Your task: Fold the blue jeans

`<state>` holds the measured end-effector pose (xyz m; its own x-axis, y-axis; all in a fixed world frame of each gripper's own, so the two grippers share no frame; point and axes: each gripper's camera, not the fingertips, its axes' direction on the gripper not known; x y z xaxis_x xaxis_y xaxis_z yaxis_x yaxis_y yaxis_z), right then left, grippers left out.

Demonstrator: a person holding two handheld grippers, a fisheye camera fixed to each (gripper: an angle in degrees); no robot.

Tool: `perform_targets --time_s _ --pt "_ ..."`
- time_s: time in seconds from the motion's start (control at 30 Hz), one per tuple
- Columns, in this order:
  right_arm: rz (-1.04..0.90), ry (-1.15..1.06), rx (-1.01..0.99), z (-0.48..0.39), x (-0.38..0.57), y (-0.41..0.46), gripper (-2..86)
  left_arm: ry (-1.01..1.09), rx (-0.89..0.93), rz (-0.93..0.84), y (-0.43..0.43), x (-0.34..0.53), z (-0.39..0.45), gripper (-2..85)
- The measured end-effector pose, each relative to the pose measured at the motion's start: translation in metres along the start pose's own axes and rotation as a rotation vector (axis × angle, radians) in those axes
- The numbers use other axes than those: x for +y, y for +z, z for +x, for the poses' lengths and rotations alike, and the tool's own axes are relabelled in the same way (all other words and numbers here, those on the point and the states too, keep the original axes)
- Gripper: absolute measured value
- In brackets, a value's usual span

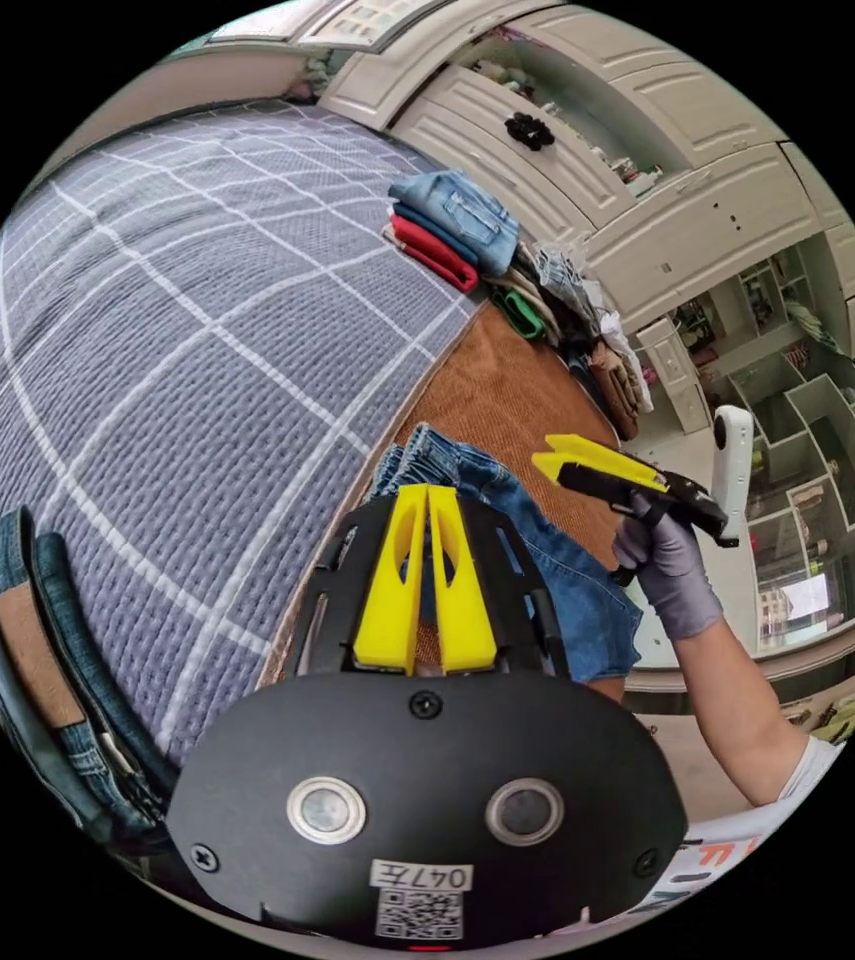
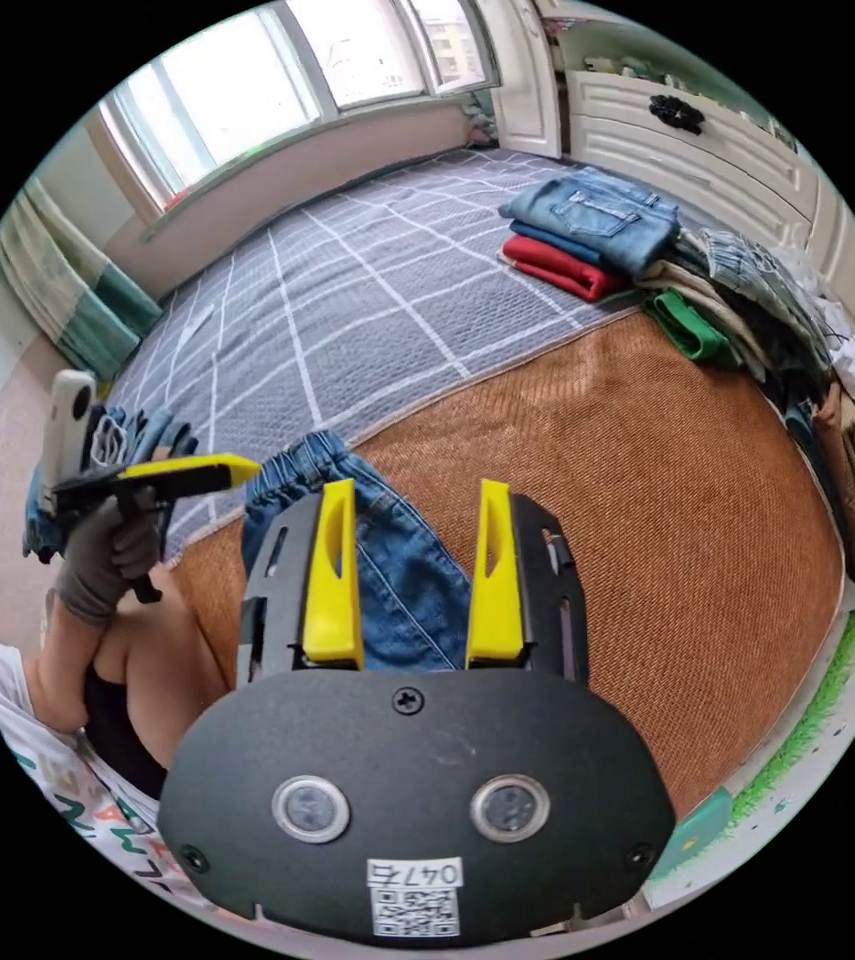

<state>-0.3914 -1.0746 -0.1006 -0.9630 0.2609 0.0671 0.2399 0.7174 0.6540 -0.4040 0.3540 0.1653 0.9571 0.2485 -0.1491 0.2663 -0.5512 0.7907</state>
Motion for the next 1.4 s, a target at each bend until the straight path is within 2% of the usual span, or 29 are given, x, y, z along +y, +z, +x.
perform_targets --time_s 0.1,0.2,0.33,0.43,0.6,0.7,0.93,1.07,1.17,1.3,1.4 --pt "-0.110 -0.063 -0.014 -0.021 -0.001 0.010 9.0 -0.070 0.014 -0.049 0.012 0.005 -0.016 -0.5" --pt "-0.077 -0.102 0.020 -0.050 0.003 -0.011 2.1 -0.099 0.048 -0.008 0.012 0.011 -0.027 2.4" --pt "0.011 -0.149 0.018 -0.092 0.021 -0.058 0.2 -0.099 0.081 0.080 0.007 0.017 -0.033 8.6" --pt "0.044 -0.233 -0.024 -0.126 0.047 -0.081 -0.7 -0.107 0.129 0.067 0.013 0.017 -0.037 12.3" --pt "-0.032 -0.337 -0.167 -0.172 0.082 -0.082 -1.2 -0.077 0.144 0.044 0.018 0.020 -0.034 15.5" --pt "-0.078 -0.317 -0.109 -0.190 0.088 -0.077 -1.0 -0.095 0.143 0.032 0.021 0.022 -0.039 15.2" --pt "0.157 -0.196 -0.001 -0.184 0.041 -0.129 4.6 -0.115 0.113 -0.069 0.035 0.024 -0.047 9.1" --pt "0.105 -0.248 -0.025 -0.193 0.006 -0.123 8.2 -0.105 0.113 -0.075 0.033 0.024 -0.045 8.8" --pt "0.034 -0.306 0.046 -0.211 -0.016 -0.102 8.7 -0.102 0.164 -0.013 0.025 0.025 -0.046 9.3" --pt "-0.034 -0.358 0.139 -0.232 -0.034 -0.084 1.3 -0.124 0.244 0.170 -0.002 0.027 -0.058 9.8" --pt "-0.037 -0.529 0.050 -0.253 -0.025 -0.096 0.3 -0.151 0.256 0.169 -0.006 0.020 -0.068 8.6"
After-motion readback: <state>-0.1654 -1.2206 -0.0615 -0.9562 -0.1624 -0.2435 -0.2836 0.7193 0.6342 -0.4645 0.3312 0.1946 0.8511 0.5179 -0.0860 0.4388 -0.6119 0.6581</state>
